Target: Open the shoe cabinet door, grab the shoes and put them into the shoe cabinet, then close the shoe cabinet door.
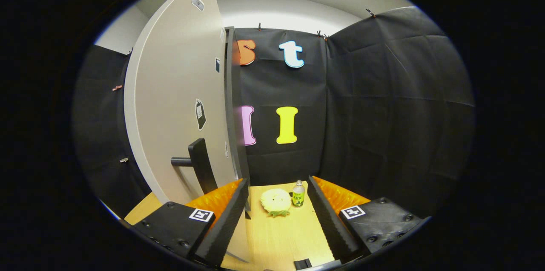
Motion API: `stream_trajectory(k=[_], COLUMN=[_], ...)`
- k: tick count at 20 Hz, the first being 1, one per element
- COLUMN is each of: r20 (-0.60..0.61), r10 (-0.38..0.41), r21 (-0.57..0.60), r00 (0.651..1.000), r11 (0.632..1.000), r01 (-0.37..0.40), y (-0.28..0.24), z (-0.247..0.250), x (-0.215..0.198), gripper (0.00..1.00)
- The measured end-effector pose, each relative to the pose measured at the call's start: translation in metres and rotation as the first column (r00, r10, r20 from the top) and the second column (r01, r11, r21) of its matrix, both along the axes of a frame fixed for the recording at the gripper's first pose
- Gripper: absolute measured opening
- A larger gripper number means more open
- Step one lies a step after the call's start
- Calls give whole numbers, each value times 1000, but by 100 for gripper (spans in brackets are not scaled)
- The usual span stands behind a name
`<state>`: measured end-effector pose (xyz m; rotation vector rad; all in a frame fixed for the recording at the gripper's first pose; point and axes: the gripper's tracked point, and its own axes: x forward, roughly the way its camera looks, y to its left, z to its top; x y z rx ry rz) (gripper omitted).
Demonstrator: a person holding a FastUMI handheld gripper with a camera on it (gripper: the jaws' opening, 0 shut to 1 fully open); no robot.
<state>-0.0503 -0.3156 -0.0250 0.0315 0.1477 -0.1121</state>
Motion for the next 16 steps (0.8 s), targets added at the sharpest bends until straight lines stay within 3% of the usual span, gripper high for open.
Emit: stream_trajectory(k=[9,16], r20=[-18,-16], r10=[35,56], r21=[34,46], r00=[999,998], r11=[999,997], r01=[-35,-56], y=[79,172], z=[-8,-14], x=[-6,10], gripper=[93,93])
